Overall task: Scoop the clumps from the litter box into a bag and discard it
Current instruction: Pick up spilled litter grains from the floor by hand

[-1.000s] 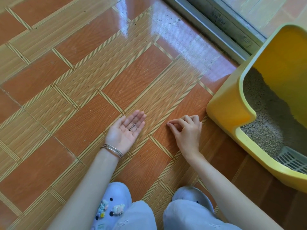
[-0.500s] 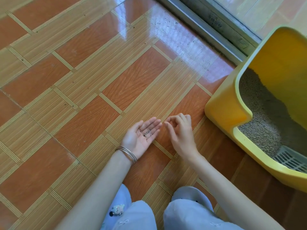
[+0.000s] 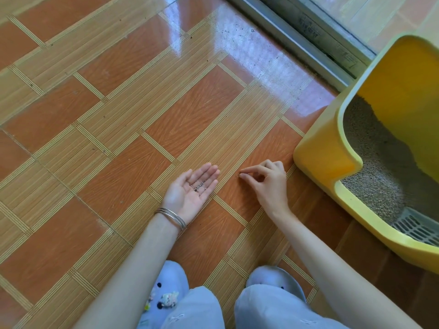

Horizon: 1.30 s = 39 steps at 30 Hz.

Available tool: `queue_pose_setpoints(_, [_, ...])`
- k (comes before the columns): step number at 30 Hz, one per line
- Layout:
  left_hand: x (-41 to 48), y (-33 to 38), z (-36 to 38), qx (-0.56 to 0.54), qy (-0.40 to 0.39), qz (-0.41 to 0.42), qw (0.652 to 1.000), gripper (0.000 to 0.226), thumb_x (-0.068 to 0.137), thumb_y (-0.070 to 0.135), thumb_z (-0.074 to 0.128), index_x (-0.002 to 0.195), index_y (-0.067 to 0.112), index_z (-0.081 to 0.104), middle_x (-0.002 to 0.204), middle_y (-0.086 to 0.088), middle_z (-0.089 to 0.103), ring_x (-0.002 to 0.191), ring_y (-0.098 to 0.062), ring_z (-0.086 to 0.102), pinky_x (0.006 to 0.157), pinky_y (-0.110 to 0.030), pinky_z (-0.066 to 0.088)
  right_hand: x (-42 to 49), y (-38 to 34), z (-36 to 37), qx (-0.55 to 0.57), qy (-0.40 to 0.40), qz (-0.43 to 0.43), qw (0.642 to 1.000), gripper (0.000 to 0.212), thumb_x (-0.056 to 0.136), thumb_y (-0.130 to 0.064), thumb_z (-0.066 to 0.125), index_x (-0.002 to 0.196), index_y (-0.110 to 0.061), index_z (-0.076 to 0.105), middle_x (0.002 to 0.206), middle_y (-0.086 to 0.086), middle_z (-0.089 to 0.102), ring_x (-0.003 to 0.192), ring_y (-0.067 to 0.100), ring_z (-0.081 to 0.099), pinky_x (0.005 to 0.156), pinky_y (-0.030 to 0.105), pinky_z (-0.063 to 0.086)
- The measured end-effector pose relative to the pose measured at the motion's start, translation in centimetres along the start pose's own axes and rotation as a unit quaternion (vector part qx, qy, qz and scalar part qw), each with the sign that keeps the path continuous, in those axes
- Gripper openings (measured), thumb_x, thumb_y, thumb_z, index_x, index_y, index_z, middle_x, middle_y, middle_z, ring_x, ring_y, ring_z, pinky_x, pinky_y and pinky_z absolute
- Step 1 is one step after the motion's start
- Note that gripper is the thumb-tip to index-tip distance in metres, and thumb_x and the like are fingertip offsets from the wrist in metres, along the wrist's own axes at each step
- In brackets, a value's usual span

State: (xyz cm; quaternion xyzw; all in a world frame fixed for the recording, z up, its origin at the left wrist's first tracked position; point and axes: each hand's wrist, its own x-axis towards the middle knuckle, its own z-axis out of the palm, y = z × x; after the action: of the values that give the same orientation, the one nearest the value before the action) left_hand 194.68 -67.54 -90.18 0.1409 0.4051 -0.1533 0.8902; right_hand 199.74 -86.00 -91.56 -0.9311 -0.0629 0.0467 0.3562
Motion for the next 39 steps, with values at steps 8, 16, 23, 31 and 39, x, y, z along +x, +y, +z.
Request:
queue_pose_setpoints(8, [0.1, 0.0, 0.1, 0.009, -0.004, -0.002, 1.000, 0.037, 0.098, 0.020, 0.035, 0.113, -0.004, 0.059, 0.114, -0.019, 0.065, 0.106, -0.028, 0.063, 0.089, -0.038, 0.051, -0.1, -0.5, 0.6, -0.055, 0.019, -0.035, 0.998, 0.012, 0.069, -0.036, 0.076, 0.078, -0.027, 0.074, 0.070, -0.016, 0.050, 0.082, 0.012, 0.044, 0.077, 0.032, 0.036])
queue_pose_setpoints(16, [0.0, 0.0, 0.2, 0.007, -0.010, -0.004, 1.000, 0.037, 0.098, 0.020, 0.035, 0.114, -0.004, 0.059, 0.114, -0.019, 0.065, 0.106, -0.028, 0.063, 0.090, -0.039, 0.050, -0.3, -0.3, 1.3, -0.176, 0.042, -0.106, 0.978, 0.011, 0.075, -0.028, 0.075, 0.078, -0.019, 0.069, 0.071, -0.005, 0.057, 0.078, 0.020, 0.048, 0.070, 0.030, 0.035])
queue_pose_setpoints(23, [-0.1, -0.2, 0.6, 0.019, -0.013, -0.001, 1.000, 0.037, 0.098, 0.020, 0.034, 0.112, -0.004, 0.060, 0.113, -0.018, 0.065, 0.108, -0.028, 0.062, 0.090, -0.038, 0.050, -0.3, -0.4, 1.8, -0.259, 0.028, -0.135, 0.956, 0.027, 0.084, -0.031, 0.047, 0.077, -0.012, 0.064, 0.074, 0.003, 0.058, 0.076, 0.026, 0.052, 0.065, 0.037, 0.042])
queue_pose_setpoints(31, [-0.3, -1.0, 1.4, 0.030, -0.008, -0.008, 0.999, 0.038, 0.099, 0.020, 0.033, 0.112, -0.004, 0.059, 0.111, -0.020, 0.065, 0.103, -0.027, 0.065, 0.090, -0.035, 0.051, -1.5, -4.5, -1.0, 0.143, -0.048, -0.023, 0.988, 0.014, 0.084, -0.019, 0.066, 0.079, -0.028, 0.057, 0.072, -0.015, 0.048, 0.077, 0.009, 0.044, 0.073, 0.015, 0.036])
queue_pose_setpoints(39, [-0.8, -1.9, 2.3, 0.033, -0.027, -0.028, 0.999, 0.038, 0.098, 0.020, 0.034, 0.114, -0.005, 0.058, 0.113, -0.020, 0.064, 0.103, -0.027, 0.064, 0.088, -0.036, 0.051, -1.1, -4.3, -2.8, 0.123, -0.059, 0.016, 0.991, 0.011, 0.071, -0.030, 0.078, 0.072, -0.026, 0.068, 0.068, -0.006, 0.058, 0.076, 0.007, 0.043, 0.067, 0.012, 0.034])
